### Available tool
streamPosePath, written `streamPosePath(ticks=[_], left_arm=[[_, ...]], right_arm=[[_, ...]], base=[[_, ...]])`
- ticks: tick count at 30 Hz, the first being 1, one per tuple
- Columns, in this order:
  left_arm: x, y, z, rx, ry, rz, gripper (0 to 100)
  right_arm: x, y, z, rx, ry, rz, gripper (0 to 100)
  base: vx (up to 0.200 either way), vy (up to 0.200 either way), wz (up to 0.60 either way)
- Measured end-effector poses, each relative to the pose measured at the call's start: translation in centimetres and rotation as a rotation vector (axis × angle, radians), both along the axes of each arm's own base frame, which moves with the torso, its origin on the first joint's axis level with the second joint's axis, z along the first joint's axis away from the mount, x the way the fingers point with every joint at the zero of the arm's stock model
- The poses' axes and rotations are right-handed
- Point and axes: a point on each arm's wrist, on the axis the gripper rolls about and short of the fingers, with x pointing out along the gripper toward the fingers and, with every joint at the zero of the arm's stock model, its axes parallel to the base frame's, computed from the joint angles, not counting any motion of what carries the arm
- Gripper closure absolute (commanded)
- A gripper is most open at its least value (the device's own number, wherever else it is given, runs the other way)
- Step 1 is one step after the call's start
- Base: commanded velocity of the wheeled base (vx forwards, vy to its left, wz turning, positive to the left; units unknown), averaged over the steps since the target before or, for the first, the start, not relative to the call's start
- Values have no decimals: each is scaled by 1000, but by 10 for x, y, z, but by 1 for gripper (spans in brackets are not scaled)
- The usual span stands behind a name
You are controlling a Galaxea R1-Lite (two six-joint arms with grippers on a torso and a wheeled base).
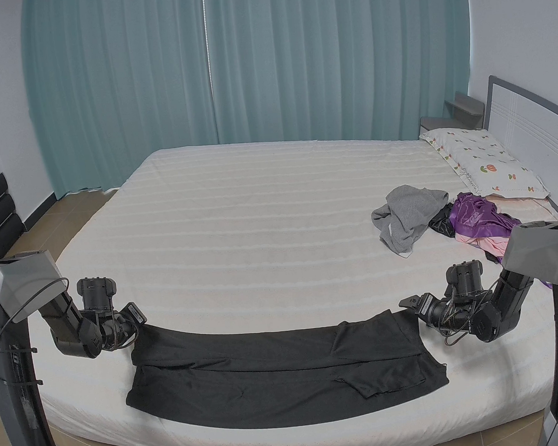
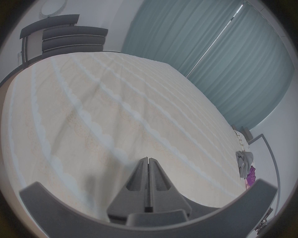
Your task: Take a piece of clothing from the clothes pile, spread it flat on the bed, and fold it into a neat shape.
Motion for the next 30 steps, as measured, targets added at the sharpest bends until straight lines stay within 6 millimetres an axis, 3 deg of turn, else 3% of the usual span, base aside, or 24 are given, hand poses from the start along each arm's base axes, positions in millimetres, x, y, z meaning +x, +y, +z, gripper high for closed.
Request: streamPosePath(ticks=[17, 18, 30], left_arm=[[1, 6, -9, 0, 14, 19, 100], [1, 6, -10, 1, 15, 19, 100], [0, 6, -11, 0, 21, 17, 100]], right_arm=[[17, -2, -13, -26, -48, 40, 0], [18, -2, -14, -32, -50, 52, 100], [26, -2, -17, -27, -96, 55, 100]], base=[[0, 0, 0], [0, 0, 0], [0, 0, 0]])
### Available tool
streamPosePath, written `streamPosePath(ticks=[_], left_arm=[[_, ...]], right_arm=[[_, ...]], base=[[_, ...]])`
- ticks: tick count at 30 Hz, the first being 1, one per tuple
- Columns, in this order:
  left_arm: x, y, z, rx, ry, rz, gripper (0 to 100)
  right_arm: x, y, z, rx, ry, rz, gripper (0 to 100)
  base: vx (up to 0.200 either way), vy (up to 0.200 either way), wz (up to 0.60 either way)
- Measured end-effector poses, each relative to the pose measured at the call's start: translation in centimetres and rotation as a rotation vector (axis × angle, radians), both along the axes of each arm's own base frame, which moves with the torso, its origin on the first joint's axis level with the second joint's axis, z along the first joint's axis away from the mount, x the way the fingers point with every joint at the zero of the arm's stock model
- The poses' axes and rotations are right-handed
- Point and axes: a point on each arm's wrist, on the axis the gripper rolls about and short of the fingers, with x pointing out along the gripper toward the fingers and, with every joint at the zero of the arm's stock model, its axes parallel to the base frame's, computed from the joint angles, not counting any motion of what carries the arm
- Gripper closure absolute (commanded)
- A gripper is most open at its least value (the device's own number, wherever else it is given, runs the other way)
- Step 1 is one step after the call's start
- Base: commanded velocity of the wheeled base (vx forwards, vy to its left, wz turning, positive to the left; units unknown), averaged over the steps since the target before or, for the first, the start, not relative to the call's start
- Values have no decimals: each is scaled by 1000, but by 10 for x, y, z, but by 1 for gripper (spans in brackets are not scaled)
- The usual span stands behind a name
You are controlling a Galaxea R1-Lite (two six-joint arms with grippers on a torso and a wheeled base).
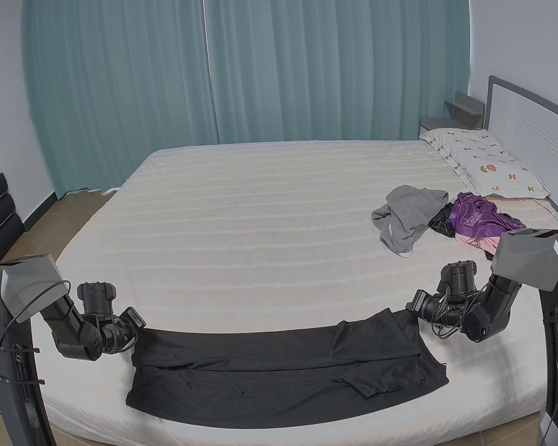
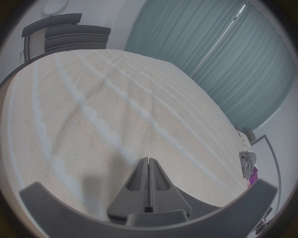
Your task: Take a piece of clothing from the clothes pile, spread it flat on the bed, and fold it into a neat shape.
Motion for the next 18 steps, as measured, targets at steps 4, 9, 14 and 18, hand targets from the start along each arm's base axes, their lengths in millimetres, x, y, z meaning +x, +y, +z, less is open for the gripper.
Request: streamPosePath(ticks=[4, 9, 14, 18], left_arm=[[0, 0, 0, 0, -2, 0, 100], [1, 0, 1, 1, -4, -1, 100], [2, 0, 1, -1, -7, 1, 100], [2, 1, 1, -3, -7, 4, 100]], right_arm=[[3, -3, 1, 15, -15, -22, 100], [3, -5, 1, 19, -16, -30, 100], [1, -6, -1, 19, -8, -34, 0], [0, -6, -1, 26, -1, -37, 0]], base=[[0, 0, 0], [0, 0, 0], [0, 0, 0], [0, 0, 0]])
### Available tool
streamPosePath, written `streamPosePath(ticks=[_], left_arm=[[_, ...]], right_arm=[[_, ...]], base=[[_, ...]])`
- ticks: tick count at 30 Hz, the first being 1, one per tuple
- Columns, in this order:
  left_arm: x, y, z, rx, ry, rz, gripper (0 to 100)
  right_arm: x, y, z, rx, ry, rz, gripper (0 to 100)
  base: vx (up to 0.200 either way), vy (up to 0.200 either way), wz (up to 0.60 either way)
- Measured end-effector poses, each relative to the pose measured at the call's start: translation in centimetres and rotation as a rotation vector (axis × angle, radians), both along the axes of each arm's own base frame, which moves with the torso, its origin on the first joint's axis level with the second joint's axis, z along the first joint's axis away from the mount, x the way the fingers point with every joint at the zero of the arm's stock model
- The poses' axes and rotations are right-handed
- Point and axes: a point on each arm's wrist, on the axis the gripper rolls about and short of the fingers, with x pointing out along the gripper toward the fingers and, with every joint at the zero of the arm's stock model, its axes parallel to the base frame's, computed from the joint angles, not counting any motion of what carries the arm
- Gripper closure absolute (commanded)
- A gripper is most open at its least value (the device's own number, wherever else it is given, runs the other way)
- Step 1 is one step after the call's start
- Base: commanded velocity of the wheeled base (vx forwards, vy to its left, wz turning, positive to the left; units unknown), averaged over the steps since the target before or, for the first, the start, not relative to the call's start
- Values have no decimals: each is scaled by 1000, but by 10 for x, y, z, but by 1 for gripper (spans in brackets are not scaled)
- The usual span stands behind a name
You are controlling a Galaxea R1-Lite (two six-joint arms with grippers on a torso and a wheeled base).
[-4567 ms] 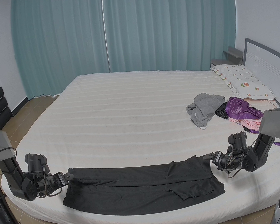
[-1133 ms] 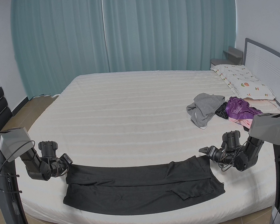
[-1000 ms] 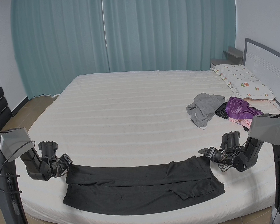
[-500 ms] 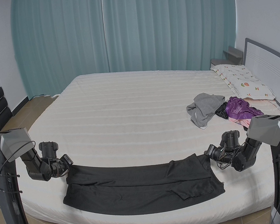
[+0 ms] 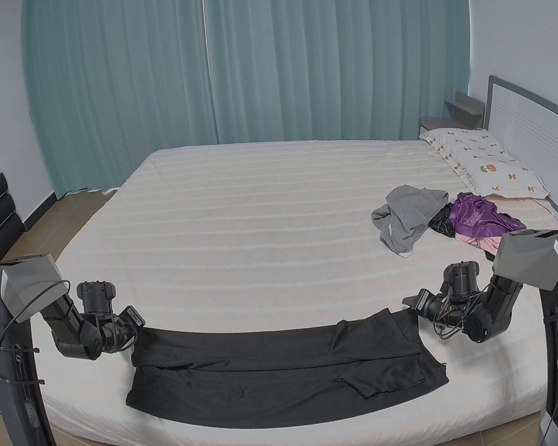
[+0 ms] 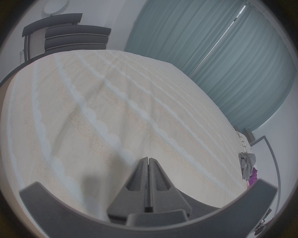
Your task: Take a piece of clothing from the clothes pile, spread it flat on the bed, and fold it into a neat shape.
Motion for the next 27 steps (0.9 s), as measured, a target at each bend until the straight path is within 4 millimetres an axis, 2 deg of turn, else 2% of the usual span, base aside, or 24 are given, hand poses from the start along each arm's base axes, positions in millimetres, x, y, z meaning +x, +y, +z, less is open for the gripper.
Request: streamPosePath(ticks=[19, 20, 27], left_arm=[[3, -1, 2, 9, -36, -7, 100], [3, -1, 2, 10, -42, -8, 0], [1, -2, -1, 10, -42, -8, 0]], right_arm=[[-11, 0, 4, 50, -13, -21, 0], [-12, 0, 3, 50, -13, -21, 0], [-14, 1, 3, 51, -9, -20, 0]], base=[[0, 0, 0], [0, 0, 0], [0, 0, 0]])
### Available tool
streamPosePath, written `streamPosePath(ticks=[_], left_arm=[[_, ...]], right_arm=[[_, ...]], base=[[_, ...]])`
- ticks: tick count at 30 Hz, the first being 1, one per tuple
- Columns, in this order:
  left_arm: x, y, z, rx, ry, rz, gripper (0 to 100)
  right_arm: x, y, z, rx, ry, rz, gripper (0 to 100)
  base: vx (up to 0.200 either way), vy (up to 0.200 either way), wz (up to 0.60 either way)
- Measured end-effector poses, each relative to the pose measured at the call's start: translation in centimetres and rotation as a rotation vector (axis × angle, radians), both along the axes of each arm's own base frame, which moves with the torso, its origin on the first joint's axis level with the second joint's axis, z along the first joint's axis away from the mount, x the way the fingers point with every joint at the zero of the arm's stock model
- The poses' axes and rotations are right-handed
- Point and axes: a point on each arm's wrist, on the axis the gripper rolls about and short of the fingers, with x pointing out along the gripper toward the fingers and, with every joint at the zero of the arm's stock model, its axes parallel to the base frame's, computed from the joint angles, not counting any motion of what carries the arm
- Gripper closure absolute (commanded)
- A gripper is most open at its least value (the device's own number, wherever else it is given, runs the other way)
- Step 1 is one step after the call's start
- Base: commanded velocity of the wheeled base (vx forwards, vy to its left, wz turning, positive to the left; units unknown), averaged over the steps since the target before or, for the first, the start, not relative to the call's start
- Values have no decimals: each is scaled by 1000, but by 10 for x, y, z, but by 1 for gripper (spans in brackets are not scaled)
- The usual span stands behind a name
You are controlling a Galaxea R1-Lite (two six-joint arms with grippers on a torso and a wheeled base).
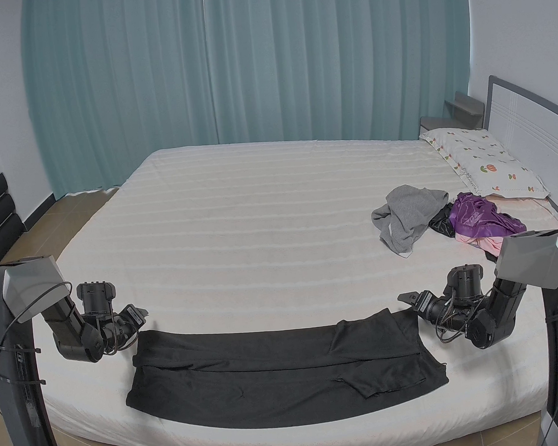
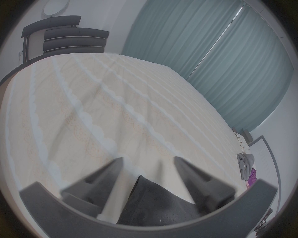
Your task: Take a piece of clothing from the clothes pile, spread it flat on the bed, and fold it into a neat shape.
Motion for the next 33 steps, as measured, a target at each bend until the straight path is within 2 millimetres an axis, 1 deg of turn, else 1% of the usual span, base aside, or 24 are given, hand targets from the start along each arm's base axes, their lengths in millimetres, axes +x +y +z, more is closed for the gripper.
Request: streamPosePath(ticks=[5, 8, 10, 13, 17, 20, 24, 29, 33], left_arm=[[-3, -1, 3, -4, -10, 1, 0], [-8, -5, 12, -18, -36, 3, 0], [-10, -12, 20, -44, -59, 5, 0], [-17, -36, 31, -85, -88, -32, 0], [-29, -67, 37, -107, -93, -100, 0], [-36, -82, 36, -102, -81, -126, 0], [-43, -96, 28, -83, -49, -150, 0], [-53, -107, 14, -41, 7, -191, 0], [-62, -110, 7, -7, 45, -209, 0]], right_arm=[[-3, 0, 0, 0, -7, 0, 0], [-4, 0, -1, 0, -6, 0, 0], [-4, -1, -1, -1, -5, 0, 0], [-5, -1, -1, 0, -4, 0, 0], [-7, -1, -1, 0, -6, 0, 0], [-8, -1, -1, 0, -8, 0, 0], [-9, -1, -1, 0, -6, 1, 0], [-11, 0, -2, 0, -9, 3, 0], [-14, 0, -2, 1, -16, 6, 0]], base=[[0, 0, 0], [0, 0, 0], [0, 0, 0], [0, 0, 0], [0, 0, 0], [0, 0, 0], [0, 0, 0], [0, 0, 0], [0, 0, 0]])
